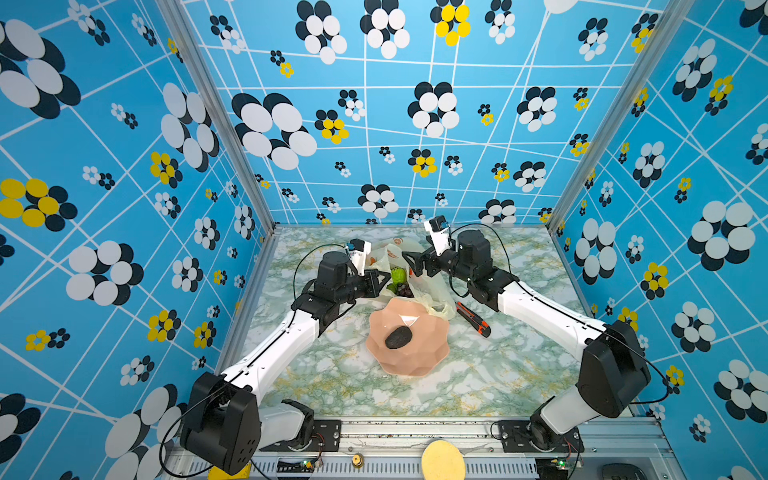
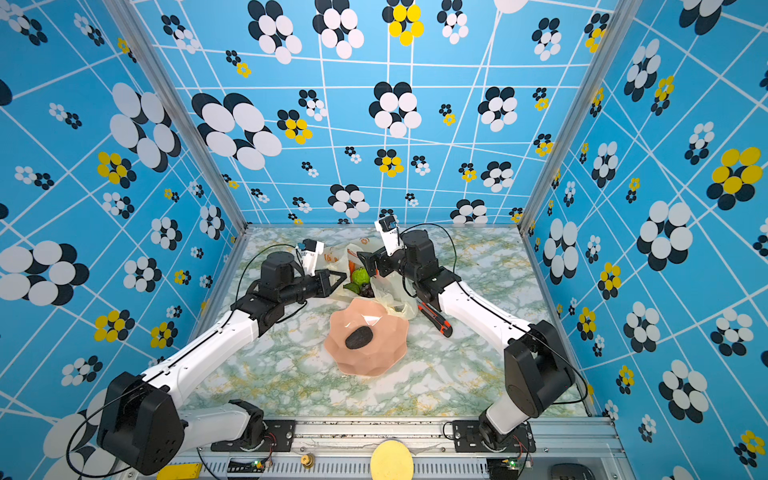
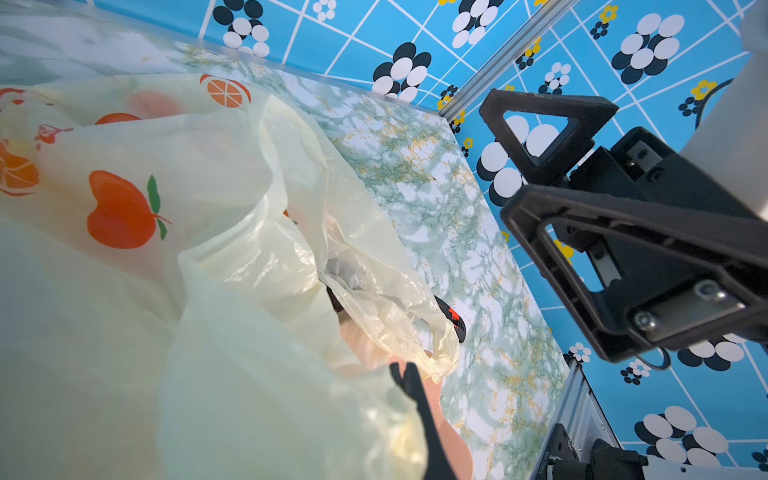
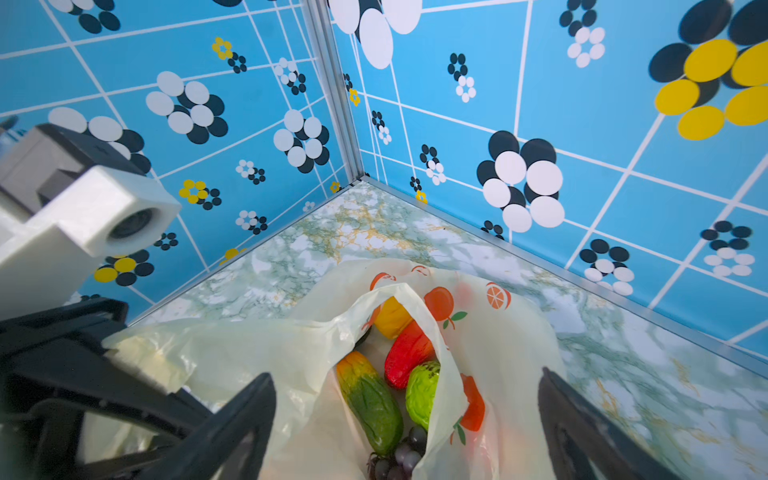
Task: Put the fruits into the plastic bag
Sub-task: 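Open the right gripper to drop the avocado and lift out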
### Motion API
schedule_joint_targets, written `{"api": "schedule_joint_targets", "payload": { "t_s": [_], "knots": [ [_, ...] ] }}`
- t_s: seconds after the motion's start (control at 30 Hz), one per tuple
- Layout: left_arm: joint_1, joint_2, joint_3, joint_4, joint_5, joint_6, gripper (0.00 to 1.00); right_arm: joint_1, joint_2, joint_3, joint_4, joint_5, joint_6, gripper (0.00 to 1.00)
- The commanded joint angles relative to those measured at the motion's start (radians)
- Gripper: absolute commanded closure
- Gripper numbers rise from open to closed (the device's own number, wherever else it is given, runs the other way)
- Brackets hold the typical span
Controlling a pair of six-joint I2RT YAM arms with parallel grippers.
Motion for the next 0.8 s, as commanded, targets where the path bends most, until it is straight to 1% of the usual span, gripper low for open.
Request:
{"api": "schedule_joint_targets", "payload": {
  "t_s": [0.0, 0.1, 0.23, 0.3, 0.37, 0.4, 0.53, 0.7, 0.77],
  "knots": [
    [-0.007, -0.006, 0.004, -0.013, -0.005, 0.020, 1.00, -0.006, -0.049, -0.032, 0.086, 0.104, -0.040, 0.01],
    [-0.007, -0.005, 0.003, -0.011, -0.005, 0.018, 1.00, -0.005, -0.072, -0.052, 0.093, 0.154, -0.050, 0.01],
    [-0.006, -0.002, -0.002, -0.007, -0.003, 0.015, 1.00, -0.005, -0.104, -0.085, 0.107, 0.253, -0.024, 0.01],
    [-0.006, 0.000, -0.002, -0.006, -0.003, 0.016, 1.00, -0.006, -0.123, -0.111, 0.121, 0.277, -0.022, 0.01],
    [-0.007, -0.001, -0.002, -0.008, -0.003, 0.015, 1.00, -0.006, -0.142, -0.137, 0.136, 0.274, -0.029, 0.01],
    [-0.007, 0.000, -0.002, -0.008, -0.003, 0.015, 1.00, -0.006, -0.149, -0.144, 0.137, 0.260, -0.038, 0.01],
    [-0.007, 0.009, -0.002, -0.008, 0.003, 0.012, 1.00, -0.006, -0.180, -0.189, 0.134, 0.133, -0.133, 0.01],
    [-0.007, 0.017, -0.004, 0.003, 0.007, 0.003, 1.00, -0.006, -0.225, -0.262, 0.119, -0.127, -0.318, 0.01],
    [-0.007, 0.018, -0.003, 0.004, 0.007, 0.003, 1.00, -0.004, -0.240, -0.278, 0.104, -0.177, -0.345, 0.01]
  ]
}}
